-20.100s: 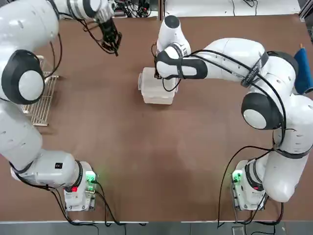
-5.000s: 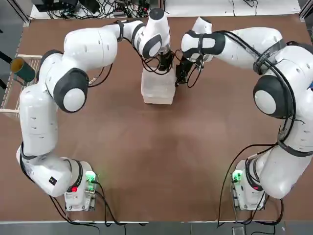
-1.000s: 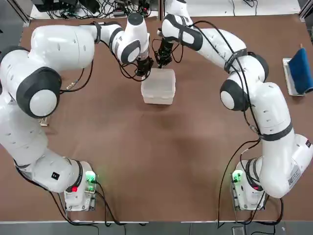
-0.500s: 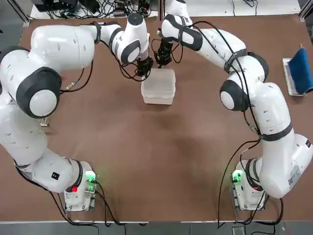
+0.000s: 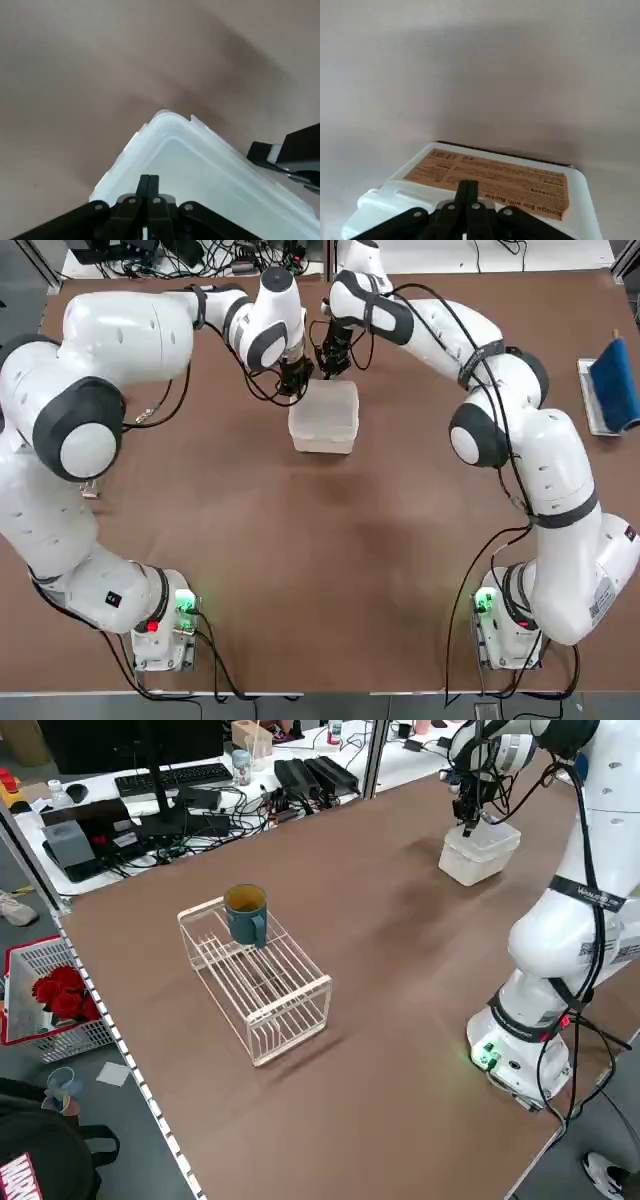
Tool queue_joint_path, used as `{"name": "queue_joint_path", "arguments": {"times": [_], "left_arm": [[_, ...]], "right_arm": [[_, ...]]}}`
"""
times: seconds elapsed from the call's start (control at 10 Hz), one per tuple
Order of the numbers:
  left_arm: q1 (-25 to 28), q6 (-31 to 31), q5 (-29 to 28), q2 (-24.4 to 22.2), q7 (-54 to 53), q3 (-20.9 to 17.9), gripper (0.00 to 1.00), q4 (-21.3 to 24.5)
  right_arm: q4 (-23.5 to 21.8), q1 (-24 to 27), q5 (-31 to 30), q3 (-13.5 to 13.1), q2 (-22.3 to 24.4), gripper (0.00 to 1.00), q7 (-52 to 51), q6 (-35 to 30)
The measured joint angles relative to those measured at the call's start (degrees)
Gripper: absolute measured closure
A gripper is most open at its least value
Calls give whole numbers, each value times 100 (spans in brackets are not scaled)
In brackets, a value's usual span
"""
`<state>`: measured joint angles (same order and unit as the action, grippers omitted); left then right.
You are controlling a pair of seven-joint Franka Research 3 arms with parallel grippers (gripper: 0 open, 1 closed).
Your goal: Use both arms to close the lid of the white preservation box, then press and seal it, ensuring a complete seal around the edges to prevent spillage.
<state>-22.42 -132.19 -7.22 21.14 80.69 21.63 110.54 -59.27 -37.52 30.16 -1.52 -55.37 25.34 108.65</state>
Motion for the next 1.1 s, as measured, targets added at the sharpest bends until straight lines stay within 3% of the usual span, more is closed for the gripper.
{"name": "queue_joint_path", "arguments": {"times": [1.1], "left_arm": [[13, -15, 21, -4, 0, 7, 99, 5]], "right_arm": [[-38, -31, -22, 14, 11, 98, 97, 28]]}}
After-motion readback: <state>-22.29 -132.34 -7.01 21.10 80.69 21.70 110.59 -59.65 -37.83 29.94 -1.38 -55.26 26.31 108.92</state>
